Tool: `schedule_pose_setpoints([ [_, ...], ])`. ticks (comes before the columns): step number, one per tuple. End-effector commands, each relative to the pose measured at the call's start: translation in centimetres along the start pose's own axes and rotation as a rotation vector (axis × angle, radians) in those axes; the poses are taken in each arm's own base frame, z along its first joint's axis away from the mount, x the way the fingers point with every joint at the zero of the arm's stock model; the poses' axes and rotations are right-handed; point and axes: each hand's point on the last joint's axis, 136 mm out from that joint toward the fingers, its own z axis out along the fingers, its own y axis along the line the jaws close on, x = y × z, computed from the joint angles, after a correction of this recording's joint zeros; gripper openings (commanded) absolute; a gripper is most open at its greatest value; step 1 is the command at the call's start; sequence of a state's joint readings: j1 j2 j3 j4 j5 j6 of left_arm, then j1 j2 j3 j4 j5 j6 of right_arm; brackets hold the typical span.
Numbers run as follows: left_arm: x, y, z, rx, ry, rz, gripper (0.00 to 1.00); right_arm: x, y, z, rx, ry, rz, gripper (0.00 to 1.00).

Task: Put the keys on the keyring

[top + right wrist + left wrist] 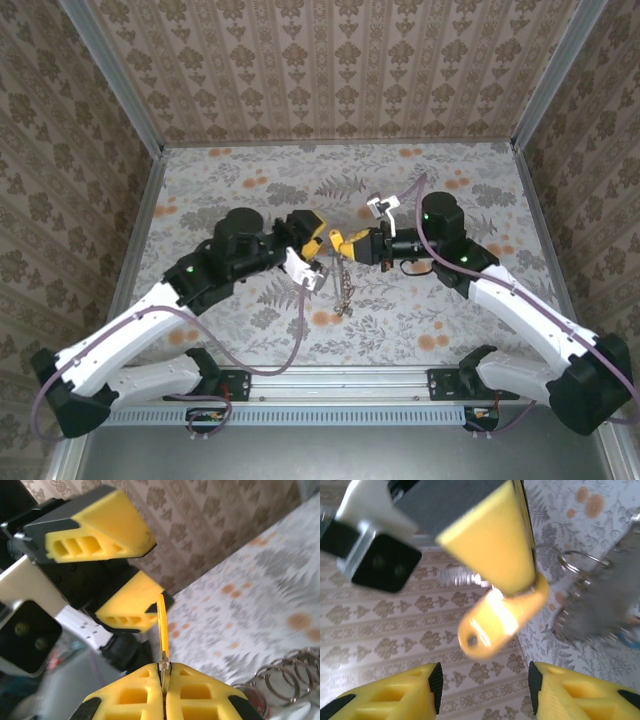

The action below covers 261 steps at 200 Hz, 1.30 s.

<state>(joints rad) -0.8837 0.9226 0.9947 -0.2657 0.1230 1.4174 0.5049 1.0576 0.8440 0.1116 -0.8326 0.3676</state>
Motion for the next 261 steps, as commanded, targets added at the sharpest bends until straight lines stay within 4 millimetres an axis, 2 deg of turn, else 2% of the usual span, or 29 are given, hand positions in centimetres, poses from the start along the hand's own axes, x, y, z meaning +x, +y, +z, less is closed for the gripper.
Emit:
schedule_pose_setpoints([
  [1,0.8,-1.0,-1.4,-0.010,0.004,-0.211,0.54,-3.3,-0.3,-1.4,0.161,-0.128,-0.318,0.02],
  [43,4.5,-1.4,-3.3,-0.112,0.130,-0.610,0.59,-3.8,-1.6,-1.5,0.329,-0.113,-0.668,0.01],
  [69,7.1,-3.6,-3.2,-0.188,0.199,-0.911,0.60,-4.0,-2.1,-1.3,0.367,-0.066,-0.804,0.01],
  [90,9.2,-6.5,-2.8,-0.327,0.197,-1.150,0.61,-3.8,-2.2,-1.0,0.359,-0.017,-0.863,0.03],
  [105,10.9,-8.5,-3.4,-0.418,0.232,-1.270,0.65,-3.7,-2.1,-0.8,0.349,-0.011,-0.889,0.03],
  [121,12.7,-10.6,-4.7,-0.485,0.317,-1.362,0.70,-3.8,-2.3,-0.6,0.350,-0.016,-0.881,0.02],
  [138,13.8,-12.1,-6.1,-0.516,0.379,-1.409,0.76,-3.9,-2.6,-0.3,0.349,-0.016,-0.849,0.01],
  [155,14.7,-13.1,-7.3,-0.559,0.424,-1.460,0.88,-4.0,-2.9,-0.2,0.360,-0.025,-0.814,0.01],
  [176,16.7,-14.8,-9.3,-0.668,0.522,-1.606,1.00,-3.5,-3.6,-0.1,0.371,-0.026,-0.769,0.01],
  [194,17.5,-16.0,-10.0,-0.690,0.556,-1.708,1.00,-2.2,-4.0,0.3,0.352,0.003,-0.727,0.02],
  [231,18.8,-17.1,-11.0,-0.728,0.608,-1.874,1.00,1.0,-5.7,1.2,0.329,0.076,-0.592,0.01],
  [261,20.1,-18.6,-11.6,-0.710,0.696,-2.049,1.00,2.9,-7.2,3.0,0.323,0.114,-0.468,0.00],
])
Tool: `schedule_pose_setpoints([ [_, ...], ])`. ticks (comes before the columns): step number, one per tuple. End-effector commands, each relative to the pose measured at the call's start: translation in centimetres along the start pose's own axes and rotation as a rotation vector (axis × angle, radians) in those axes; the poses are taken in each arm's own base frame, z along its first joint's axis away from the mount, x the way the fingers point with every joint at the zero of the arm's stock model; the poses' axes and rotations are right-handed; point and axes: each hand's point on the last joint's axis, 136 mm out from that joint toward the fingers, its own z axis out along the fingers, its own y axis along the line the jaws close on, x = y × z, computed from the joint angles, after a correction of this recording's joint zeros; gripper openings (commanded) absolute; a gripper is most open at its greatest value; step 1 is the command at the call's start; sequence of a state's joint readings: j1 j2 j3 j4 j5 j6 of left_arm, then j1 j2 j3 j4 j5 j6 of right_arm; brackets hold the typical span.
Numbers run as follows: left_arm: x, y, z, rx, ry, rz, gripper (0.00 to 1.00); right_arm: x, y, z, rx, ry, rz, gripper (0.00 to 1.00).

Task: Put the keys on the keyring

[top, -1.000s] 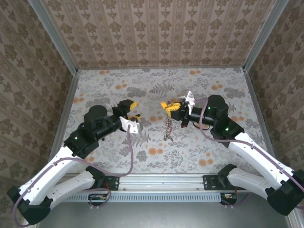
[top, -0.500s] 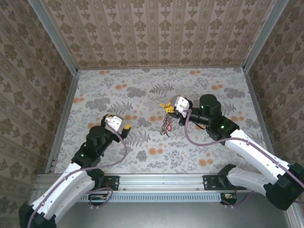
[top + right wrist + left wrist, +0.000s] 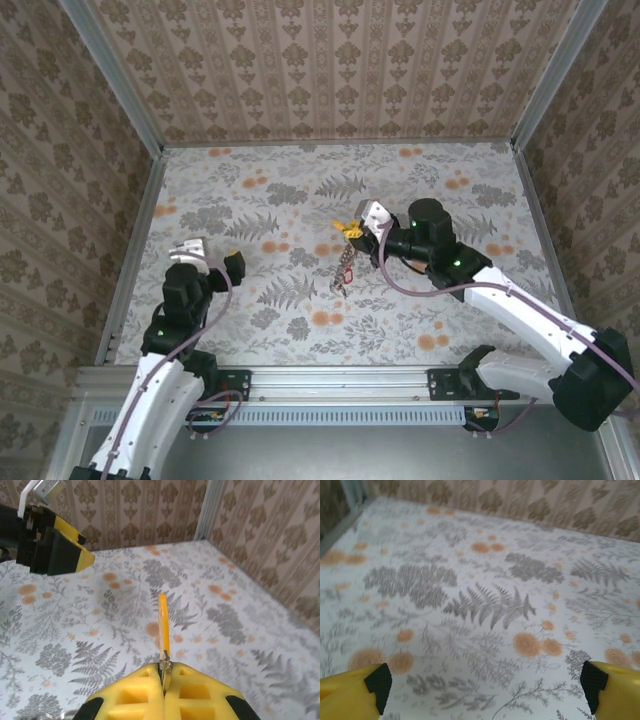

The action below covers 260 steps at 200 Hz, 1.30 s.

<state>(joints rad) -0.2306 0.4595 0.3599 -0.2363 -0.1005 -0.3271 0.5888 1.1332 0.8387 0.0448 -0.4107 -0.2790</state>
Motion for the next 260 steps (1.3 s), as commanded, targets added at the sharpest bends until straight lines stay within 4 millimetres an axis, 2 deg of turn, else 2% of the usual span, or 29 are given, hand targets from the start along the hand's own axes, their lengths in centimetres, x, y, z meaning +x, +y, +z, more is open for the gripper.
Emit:
schedule_pose_setpoints([
  [1,0.6,0.5,0.1,0.002,0.107,-0.168,1.00,0.6,0.6,1.6,-0.035,0.003,0.102,0.00],
  [29,1.3,0.8,0.8,0.023,0.183,-0.246,1.00,0.5,1.2,4.5,-0.062,-0.007,0.115,0.00],
  [45,1.4,0.8,0.9,0.042,0.202,-0.281,1.00,-0.5,0.6,6.4,-0.054,-0.048,0.131,0.00],
  [51,1.5,0.8,0.9,0.047,0.207,-0.293,1.00,0.2,0.4,7.7,-0.058,-0.037,0.151,0.00],
  [96,2.5,0.9,1.1,0.074,0.234,-0.324,1.00,-1.6,-1.0,13.7,-0.013,-0.144,0.195,0.01],
  [107,2.5,1.0,1.0,0.066,0.233,-0.319,1.00,-1.2,-1.6,14.5,0.013,-0.172,0.221,0.02],
  [121,2.5,1.2,1.1,0.060,0.229,-0.321,1.00,0.3,-1.7,15.1,0.030,-0.170,0.241,0.03],
  [151,2.8,1.2,1.4,0.062,0.227,-0.325,1.00,5.4,-1.0,14.8,0.047,-0.101,0.285,0.04],
  [204,3.5,1.2,1.9,0.065,0.260,-0.326,1.00,12.8,-1.9,12.1,0.164,-0.009,0.418,0.09],
  [234,3.6,1.2,2.2,0.065,0.269,-0.339,1.00,16.4,-3.3,10.3,0.244,0.004,0.540,0.12],
  [245,3.6,1.1,2.2,0.074,0.273,-0.341,1.00,17.2,-3.9,9.5,0.266,-0.018,0.577,0.17],
  [260,3.6,1.0,2.2,0.079,0.275,-0.340,1.00,18.2,-4.6,8.1,0.300,-0.053,0.650,0.31],
])
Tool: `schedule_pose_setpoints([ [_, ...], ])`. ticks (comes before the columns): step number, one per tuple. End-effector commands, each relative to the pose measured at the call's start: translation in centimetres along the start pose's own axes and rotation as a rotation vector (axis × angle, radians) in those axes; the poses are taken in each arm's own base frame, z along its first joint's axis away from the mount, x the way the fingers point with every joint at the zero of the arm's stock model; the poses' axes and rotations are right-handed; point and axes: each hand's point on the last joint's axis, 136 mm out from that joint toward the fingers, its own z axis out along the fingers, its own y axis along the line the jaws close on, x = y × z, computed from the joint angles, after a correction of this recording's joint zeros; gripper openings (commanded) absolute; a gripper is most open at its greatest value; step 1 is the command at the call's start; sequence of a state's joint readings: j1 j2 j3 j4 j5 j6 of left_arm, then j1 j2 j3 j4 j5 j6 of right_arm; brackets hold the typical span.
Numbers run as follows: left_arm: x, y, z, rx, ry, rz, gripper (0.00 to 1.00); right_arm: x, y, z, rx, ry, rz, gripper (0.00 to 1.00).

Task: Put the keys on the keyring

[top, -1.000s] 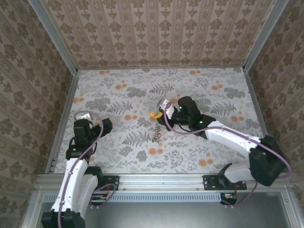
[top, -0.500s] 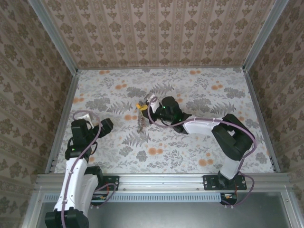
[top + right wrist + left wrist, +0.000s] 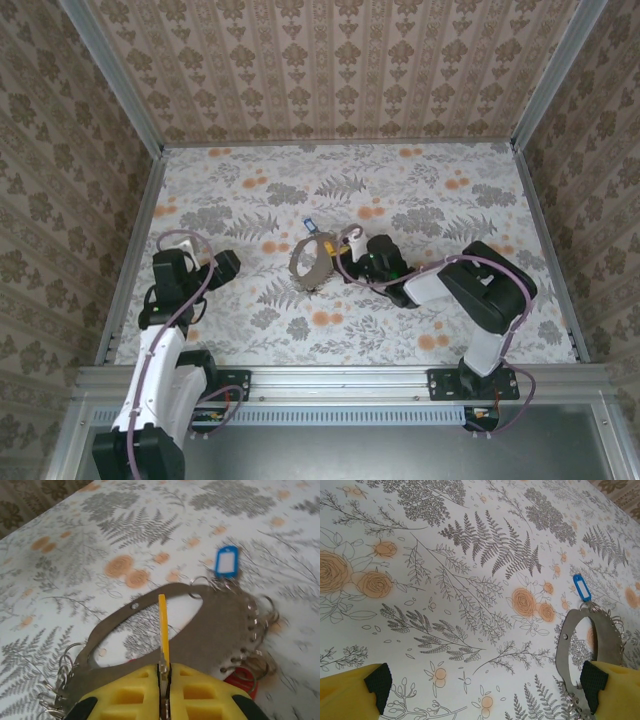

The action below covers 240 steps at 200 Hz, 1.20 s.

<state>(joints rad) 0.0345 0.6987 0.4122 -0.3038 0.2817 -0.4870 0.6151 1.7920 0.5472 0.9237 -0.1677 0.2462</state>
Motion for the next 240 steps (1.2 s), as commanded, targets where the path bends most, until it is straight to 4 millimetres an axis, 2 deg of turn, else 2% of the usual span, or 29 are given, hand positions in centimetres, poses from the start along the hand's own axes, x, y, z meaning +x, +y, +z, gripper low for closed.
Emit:
schedule_pose_setpoints([
  [1,-0.1,-0.3,0.1,0.024,-0.001,-0.017,1.00,-1.3,-2.1,-1.4,0.042,-0.131,0.138,0.32],
  [14,-0.1,-0.1,0.1,0.013,0.004,-0.018,1.00,-0.9,-3.4,-2.4,0.071,-0.160,0.210,0.39],
  [44,0.0,0.5,0.3,-0.025,0.025,-0.019,1.00,0.4,-6.0,-4.8,0.155,-0.209,0.365,0.45],
  [64,0.2,0.9,0.2,-0.063,0.065,-0.016,1.00,-0.5,-6.5,-6.1,0.169,-0.243,0.389,0.45],
  [91,-0.7,0.8,-0.6,-0.111,0.097,0.027,1.00,-3.8,-6.7,-7.9,0.187,-0.307,0.354,0.49],
  [112,-2.5,-0.2,-1.4,-0.100,0.063,0.077,1.00,-7.5,-6.6,-9.9,0.237,-0.355,0.251,0.60],
  [122,-3.5,-0.8,-2.1,-0.094,0.045,0.098,1.00,-10.2,-6.2,-11.8,0.263,-0.404,0.177,0.68],
  [127,-4.1,-1.3,-2.5,-0.087,0.035,0.110,1.00,-11.5,-5.9,-12.8,0.278,-0.429,0.140,0.74],
  [134,-5.0,-2.1,-3.2,-0.071,0.015,0.140,1.00,-12.7,-5.7,-14.2,0.309,-0.451,0.094,0.95],
  [136,-5.3,-2.5,-3.5,-0.065,0.005,0.151,1.00,-13.2,-5.6,-14.7,0.316,-0.461,0.081,0.98],
  [159,-8.3,-5.3,-6.1,-0.033,-0.136,0.307,1.00,-17.0,-5.1,-20.0,0.430,-0.531,-0.080,1.00],
  [170,-9.4,-7.0,-7.1,0.004,-0.223,0.423,1.00,-17.8,-4.7,-21.9,0.475,-0.533,-0.173,1.00],
  [193,-10.0,-9.1,-7.6,0.076,-0.372,0.618,1.00,-17.7,-4.9,-24.7,0.583,-0.524,-0.301,1.00],
  [208,-9.1,-9.8,-6.5,0.123,-0.421,0.765,1.00,-16.6,-6.1,-25.9,0.672,-0.528,-0.317,1.00],
  [223,-8.0,-9.4,-4.4,0.134,-0.446,0.844,1.00,-14.8,-7.9,-26.5,0.776,-0.535,-0.322,1.00],
  [240,-7.6,-7.5,-2.1,0.089,-0.473,0.790,1.00,-12.1,-9.9,-26.3,0.832,-0.527,-0.296,1.00],
])
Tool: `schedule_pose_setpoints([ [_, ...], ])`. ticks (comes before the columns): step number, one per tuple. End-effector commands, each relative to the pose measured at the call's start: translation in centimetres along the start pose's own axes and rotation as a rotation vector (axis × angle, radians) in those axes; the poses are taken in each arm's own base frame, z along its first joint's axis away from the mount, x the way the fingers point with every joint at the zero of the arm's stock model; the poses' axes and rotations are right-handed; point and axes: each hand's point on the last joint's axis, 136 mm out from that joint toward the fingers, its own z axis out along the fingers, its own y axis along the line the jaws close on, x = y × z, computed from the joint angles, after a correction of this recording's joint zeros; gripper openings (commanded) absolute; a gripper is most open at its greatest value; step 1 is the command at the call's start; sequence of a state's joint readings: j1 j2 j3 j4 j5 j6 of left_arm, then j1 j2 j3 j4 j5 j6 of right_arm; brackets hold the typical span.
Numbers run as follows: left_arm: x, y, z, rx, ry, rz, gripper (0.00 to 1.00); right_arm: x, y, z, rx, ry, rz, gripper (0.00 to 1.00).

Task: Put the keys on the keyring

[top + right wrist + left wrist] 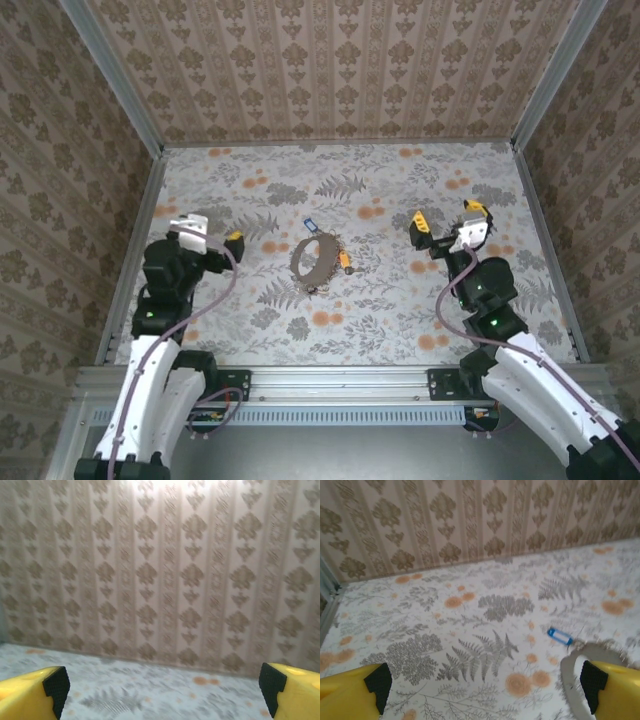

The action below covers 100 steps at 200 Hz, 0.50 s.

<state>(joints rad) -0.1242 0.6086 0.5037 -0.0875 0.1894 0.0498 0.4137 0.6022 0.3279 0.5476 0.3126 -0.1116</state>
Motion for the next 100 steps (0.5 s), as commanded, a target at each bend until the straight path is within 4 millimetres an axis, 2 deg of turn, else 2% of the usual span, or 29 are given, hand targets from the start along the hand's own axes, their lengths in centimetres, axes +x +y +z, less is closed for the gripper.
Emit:
schedule_pose_setpoints([
  [1,1.0,0.9,2.0,-0.050,-0.092,0.106,1.00,6.0,-3.1,-1.0,0.160,0.113,-0.122,1.00],
  [32,5.2,1.9,4.6,-0.091,-0.004,0.187,1.00,12.3,-3.6,-1.5,0.137,0.263,-0.078,1.00],
  [49,6.5,2.5,5.9,-0.104,0.005,0.149,1.00,15.3,-3.9,-1.4,0.114,0.321,-0.054,1.00],
  [77,7.5,2.8,7.9,-0.091,0.022,0.120,1.00,16.1,-5.3,0.9,0.146,0.323,0.020,0.99],
  [94,8.4,4.0,8.9,-0.123,0.014,0.051,1.00,16.4,-5.7,2.5,0.158,0.304,0.003,0.99],
  [100,8.2,4.1,9.3,-0.119,-0.001,0.051,1.00,16.8,-5.7,3.1,0.155,0.308,0.001,1.00],
])
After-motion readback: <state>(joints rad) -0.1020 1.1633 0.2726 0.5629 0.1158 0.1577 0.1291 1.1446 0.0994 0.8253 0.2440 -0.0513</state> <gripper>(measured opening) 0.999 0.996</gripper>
